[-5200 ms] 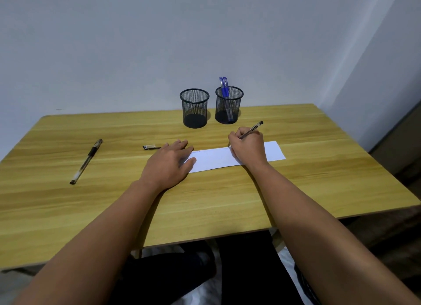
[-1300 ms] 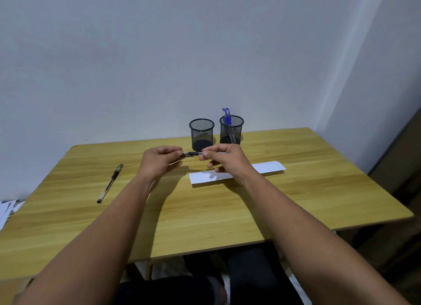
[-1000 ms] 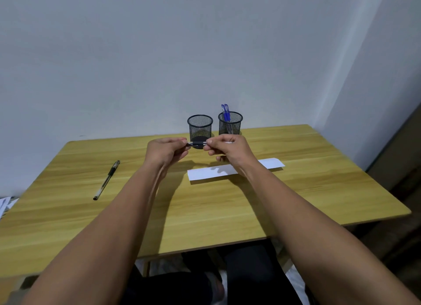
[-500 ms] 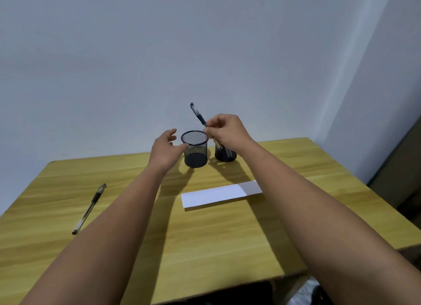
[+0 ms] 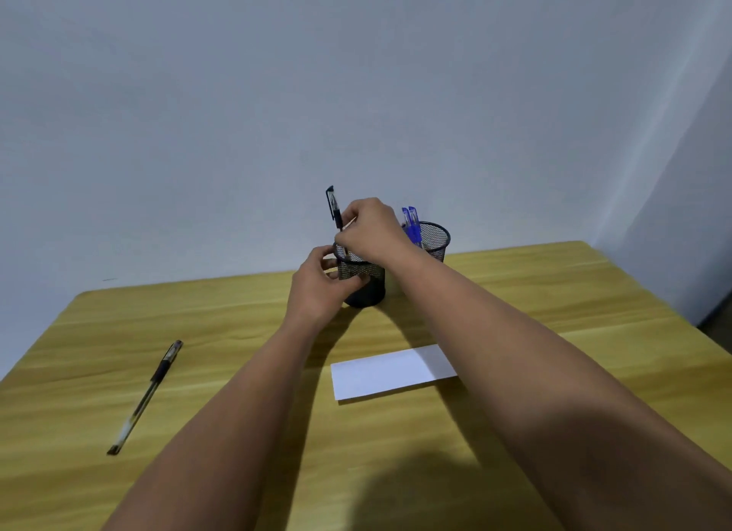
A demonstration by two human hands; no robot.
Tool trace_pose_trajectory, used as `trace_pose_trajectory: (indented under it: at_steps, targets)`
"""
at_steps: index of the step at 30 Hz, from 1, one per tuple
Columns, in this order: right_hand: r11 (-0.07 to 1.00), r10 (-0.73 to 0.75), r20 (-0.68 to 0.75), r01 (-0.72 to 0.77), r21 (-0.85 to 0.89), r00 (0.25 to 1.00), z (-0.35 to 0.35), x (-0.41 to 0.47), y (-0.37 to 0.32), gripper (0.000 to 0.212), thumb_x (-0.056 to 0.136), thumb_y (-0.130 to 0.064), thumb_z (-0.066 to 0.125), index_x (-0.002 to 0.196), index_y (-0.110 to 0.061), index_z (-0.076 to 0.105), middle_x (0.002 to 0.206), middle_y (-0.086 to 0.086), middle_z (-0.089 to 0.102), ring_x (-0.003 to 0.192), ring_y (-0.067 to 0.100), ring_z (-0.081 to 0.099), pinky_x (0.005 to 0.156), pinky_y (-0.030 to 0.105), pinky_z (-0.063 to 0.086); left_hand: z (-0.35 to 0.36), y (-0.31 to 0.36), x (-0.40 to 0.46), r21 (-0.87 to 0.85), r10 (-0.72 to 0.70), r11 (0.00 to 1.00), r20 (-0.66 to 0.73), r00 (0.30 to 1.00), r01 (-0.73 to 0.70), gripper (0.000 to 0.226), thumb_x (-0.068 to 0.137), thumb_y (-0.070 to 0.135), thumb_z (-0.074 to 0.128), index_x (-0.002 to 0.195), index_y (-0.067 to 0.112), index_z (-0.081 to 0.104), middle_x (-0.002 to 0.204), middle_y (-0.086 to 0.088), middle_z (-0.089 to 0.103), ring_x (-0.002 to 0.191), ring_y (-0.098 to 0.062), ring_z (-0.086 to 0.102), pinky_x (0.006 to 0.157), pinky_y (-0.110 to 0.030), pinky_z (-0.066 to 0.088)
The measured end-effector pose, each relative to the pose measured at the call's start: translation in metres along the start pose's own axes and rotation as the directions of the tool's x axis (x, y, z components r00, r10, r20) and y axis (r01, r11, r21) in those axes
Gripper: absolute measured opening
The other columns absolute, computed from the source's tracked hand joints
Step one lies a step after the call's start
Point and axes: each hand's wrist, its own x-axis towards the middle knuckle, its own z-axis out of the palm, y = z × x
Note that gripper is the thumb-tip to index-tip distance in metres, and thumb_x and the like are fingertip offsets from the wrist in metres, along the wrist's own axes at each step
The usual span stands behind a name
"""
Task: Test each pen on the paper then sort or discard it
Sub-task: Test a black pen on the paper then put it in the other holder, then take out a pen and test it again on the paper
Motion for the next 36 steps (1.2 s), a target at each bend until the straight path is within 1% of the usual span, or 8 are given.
trace_pose_trajectory:
  at_steps: [6, 10, 16, 23, 28, 31, 34, 36]
  targets:
    - [0.997, 0.027, -0.007, -0.027, -0.067, 1.000, 0.002, -0.006, 0.001, 0.041, 0.090, -0.008, 0.071, 0.131, -0.008, 0.071, 0.131, 0.014, 0.073, 0.122, 0.030, 0.068, 0.103, 0.037, 0.055, -0.003, 0.000, -0.002, 0.036, 0.009, 0.999, 0.011, 1.000, -0.009, 0.068, 0.072, 0.031, 0.088, 0.132, 0.024, 0.057, 0.119, 0.008, 0.067, 0.099, -0.009, 0.070, 0.085, -0.034, 0.058]
    - [0.999, -0.002, -0.122, -0.002, -0.034, 0.993, -0.009, -0.012, -0.006, 0.037, 0.096, -0.008, 0.064, 0.132, -0.008, 0.073, 0.133, 0.013, 0.073, 0.125, 0.029, 0.067, 0.107, 0.034, 0.053, -0.020, 0.002, -0.012, 0.133, -0.014, 0.991, -0.033, 0.999, 0.019, 0.065, 0.080, 0.033, 0.082, 0.138, 0.025, 0.054, 0.122, 0.006, 0.065, 0.106, -0.013, 0.064, 0.092, -0.037, 0.055]
    - [0.995, -0.076, -0.156, 0.085, 0.051, 0.985, -0.009, -0.039, -0.045, 0.025, 0.092, -0.012, 0.066, 0.112, -0.017, 0.080, 0.111, 0.002, 0.078, 0.102, 0.022, 0.073, 0.093, 0.031, 0.057, -0.093, 0.005, -0.040, 0.330, 0.018, 0.944, -0.105, 0.994, 0.018, 0.033, 0.091, 0.027, 0.071, 0.124, 0.023, 0.066, 0.124, 0.004, 0.069, 0.105, -0.014, 0.066, 0.095, -0.038, 0.054]
    - [0.992, -0.124, 0.164, 0.118, 0.043, 0.979, 0.056, -0.103, -0.087, 0.012, 0.086, -0.011, 0.070, 0.083, -0.020, 0.078, 0.080, 0.000, 0.072, 0.084, 0.025, 0.075, 0.085, 0.039, 0.063, -0.200, -0.023, -0.084, 0.534, -0.079, 0.825, -0.211, 0.974, 0.183, 0.025, 0.090, 0.018, 0.062, 0.112, 0.023, 0.074, 0.115, 0.004, 0.073, 0.107, -0.020, 0.066, 0.092, -0.034, 0.052]
    - [0.998, -0.070, 0.359, 0.065, 0.027, 0.931, 0.117, -0.131, -0.103, 0.011, 0.089, -0.008, 0.071, 0.082, -0.011, 0.080, 0.086, 0.008, 0.081, 0.085, 0.027, 0.078, 0.085, 0.045, 0.066, -0.238, -0.052, -0.110, 0.496, -0.264, 0.793, -0.244, 0.933, 0.354, 0.020, 0.087, 0.015, 0.056, 0.094, 0.023, 0.074, 0.095, 0.000, 0.075, 0.089, -0.020, 0.069, 0.082, -0.038, 0.057]
    - [1.000, -0.019, 0.400, 0.021, 0.000, 0.917, 0.144, -0.141, -0.112, 0.013, 0.090, -0.016, 0.077, 0.085, -0.004, 0.079, 0.088, 0.015, 0.080, 0.088, 0.033, 0.078, 0.083, 0.048, 0.065, -0.242, -0.060, -0.109, 0.301, -0.336, 0.869, -0.225, 0.915, 0.393, 0.021, 0.091, 0.007, 0.052, 0.090, 0.013, 0.072, 0.080, -0.004, 0.077, 0.076, -0.021, 0.075, 0.080, -0.039, 0.061]
    - [0.995, 0.021, 0.407, 0.022, -0.100, 0.913, 0.161, -0.146, -0.117, 0.029, 0.086, -0.032, 0.082, 0.089, -0.003, 0.077, 0.090, 0.014, 0.078, 0.091, 0.034, 0.074, 0.074, 0.040, 0.060, -0.242, -0.062, -0.105, 0.166, -0.350, 0.909, -0.200, 0.915, 0.383, 0.027, 0.092, -0.001, 0.044, 0.096, 0.003, 0.071, 0.080, -0.012, 0.076, 0.074, -0.027, 0.076, 0.071, -0.035, 0.059]
    - [0.987, 0.043, 0.408, 0.025, -0.160, 0.912, 0.167, -0.149, -0.116, 0.035, 0.082, -0.043, 0.082, 0.085, -0.010, 0.072, 0.086, 0.008, 0.073, 0.087, 0.031, 0.071, 0.064, 0.033, 0.052, -0.243, -0.067, -0.102, 0.171, -0.332, 0.915, -0.191, 0.924, 0.365, 0.028, 0.090, -0.002, 0.045, 0.093, 0.007, 0.071, 0.079, -0.010, 0.076, 0.073, -0.026, 0.076, 0.076, -0.037, 0.061]
